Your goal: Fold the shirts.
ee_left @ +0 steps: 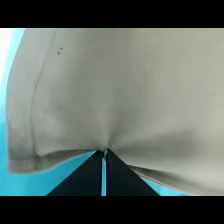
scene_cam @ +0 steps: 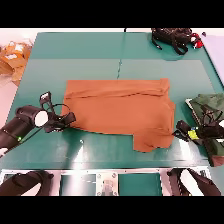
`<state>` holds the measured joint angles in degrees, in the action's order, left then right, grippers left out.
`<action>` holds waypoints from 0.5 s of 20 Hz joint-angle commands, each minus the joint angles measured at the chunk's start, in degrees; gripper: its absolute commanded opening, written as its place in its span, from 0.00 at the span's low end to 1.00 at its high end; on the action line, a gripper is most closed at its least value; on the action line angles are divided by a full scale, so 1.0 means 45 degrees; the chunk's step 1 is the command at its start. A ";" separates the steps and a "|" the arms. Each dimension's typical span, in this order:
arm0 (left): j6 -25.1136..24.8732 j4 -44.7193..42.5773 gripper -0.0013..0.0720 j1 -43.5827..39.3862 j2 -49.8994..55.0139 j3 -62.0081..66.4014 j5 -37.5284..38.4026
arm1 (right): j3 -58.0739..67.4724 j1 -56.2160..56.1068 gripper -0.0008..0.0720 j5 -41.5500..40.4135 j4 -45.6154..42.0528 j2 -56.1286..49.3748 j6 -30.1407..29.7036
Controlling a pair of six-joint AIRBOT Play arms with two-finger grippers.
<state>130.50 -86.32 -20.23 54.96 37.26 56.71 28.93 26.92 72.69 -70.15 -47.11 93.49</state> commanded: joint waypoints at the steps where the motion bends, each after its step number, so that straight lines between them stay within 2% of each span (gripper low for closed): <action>1: -0.1117 -0.0452 0.05 0.0010 -0.0029 0.0238 0.1802 | 0.0369 0.0005 0.03 0.1214 -0.1588 0.0291 0.0816; 5: -0.2365 -0.0389 0.05 0.0010 -0.0024 0.0418 0.2166 | 0.0835 0.0005 0.03 0.1462 -0.1326 0.0952 0.0894; 7: -0.3060 -0.0243 0.05 0.0010 0.0015 0.0933 0.1909 | 0.1574 -0.0010 0.03 0.1001 -0.0117 0.0889 0.0447; 10: -0.3536 -0.0287 0.05 0.0024 0.0355 0.2064 0.0996 | 0.2599 -0.0015 0.03 -0.0243 0.2501 0.0175 -0.0525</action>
<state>118.26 -87.77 -20.16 55.59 42.89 63.99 36.84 26.89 75.77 -68.45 -44.56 94.45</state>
